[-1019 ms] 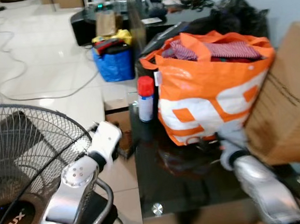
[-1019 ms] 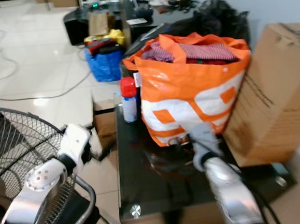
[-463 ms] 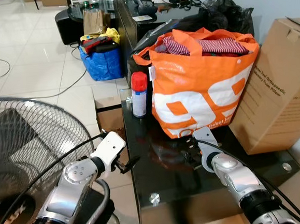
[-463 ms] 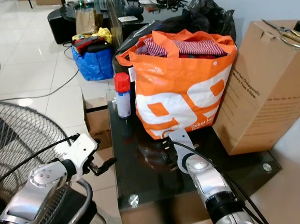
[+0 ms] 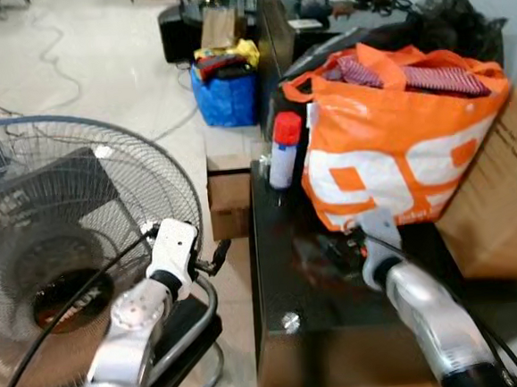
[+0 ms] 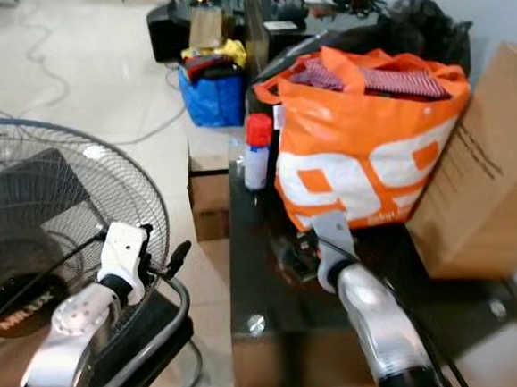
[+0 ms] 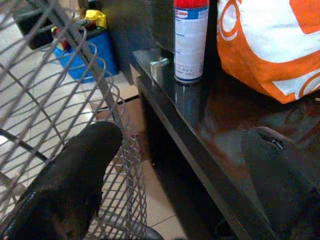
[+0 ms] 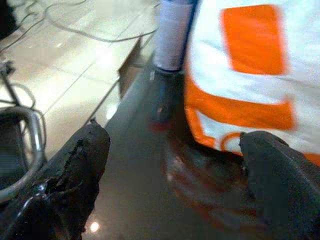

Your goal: Hang keys on a hook

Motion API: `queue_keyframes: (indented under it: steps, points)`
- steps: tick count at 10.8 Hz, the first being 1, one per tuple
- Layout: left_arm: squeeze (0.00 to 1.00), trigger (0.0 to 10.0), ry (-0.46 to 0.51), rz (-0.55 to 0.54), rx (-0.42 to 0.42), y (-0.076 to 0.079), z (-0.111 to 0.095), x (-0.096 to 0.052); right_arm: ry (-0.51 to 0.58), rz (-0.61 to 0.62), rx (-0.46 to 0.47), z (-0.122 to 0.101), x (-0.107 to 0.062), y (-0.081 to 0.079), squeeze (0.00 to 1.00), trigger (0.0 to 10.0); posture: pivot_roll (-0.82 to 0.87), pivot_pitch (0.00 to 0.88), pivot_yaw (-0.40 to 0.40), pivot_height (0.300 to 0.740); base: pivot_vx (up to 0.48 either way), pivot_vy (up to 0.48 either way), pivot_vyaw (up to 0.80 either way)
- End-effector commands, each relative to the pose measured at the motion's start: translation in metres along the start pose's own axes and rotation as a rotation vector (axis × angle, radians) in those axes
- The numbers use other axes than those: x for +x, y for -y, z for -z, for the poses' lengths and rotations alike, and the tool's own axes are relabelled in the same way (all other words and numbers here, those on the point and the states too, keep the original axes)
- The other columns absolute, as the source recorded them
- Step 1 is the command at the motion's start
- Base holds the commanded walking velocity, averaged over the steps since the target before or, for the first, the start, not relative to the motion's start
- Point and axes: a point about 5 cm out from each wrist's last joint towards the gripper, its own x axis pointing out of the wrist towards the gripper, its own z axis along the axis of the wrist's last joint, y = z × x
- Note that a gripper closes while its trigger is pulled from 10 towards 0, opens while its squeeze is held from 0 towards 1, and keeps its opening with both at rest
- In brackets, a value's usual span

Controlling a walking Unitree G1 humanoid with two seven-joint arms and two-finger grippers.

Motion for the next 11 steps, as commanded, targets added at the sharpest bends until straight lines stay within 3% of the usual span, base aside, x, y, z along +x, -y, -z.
queue_keyframes:
  steps: [1, 6, 8, 9, 11]
  points:
    - [0.62, 10.0, 0.041, -0.025, 0.011, 0.0, -0.009, 0.002, 0.027, 0.035, 0.001, -0.005, -0.005, 0.009, 0.0, 10.0, -0.1, 0.0, -0.025, 0.732, 0.0, -0.48, 0.0]
    - [0.62, 10.0, 0.06, -0.072, 0.037, -0.005, -0.012, 0.002, 0.034, 0.061, 0.006, -0.007, -0.008, 0.005, 0.0, 10.0, -0.08, 0.0, -0.031, 0.732, 0.0, -0.48, 0.0]
    - [0.53, 10.0, 0.08, -0.105, 0.004, -0.009, -0.013, 0.0, 0.039, 0.056, 0.015, -0.008, -0.009, 0.003, 0.0, 10.0, -0.08, 0.0, -0.03, 0.732, 0.0, 0.0, 0.0]
    - [0.55, 10.0, 0.107, -0.088, -0.007, -0.009, -0.017, -0.001, 0.035, 0.032, -0.009, -0.007, -0.008, 0.0, 0.0, 10.0, -0.08, 0.0, -0.029, 0.732, 0.0, 0.0, 0.0]
    - [0.55, 10.0, 0.112, -0.069, -0.012, -0.007, -0.018, -0.001, 0.032, 0.0, -0.048, -0.007, -0.007, -0.006, 0.0, 10.0, -0.08, 0.0, -0.028, 0.732, 0.302, 0.0, 0.8]
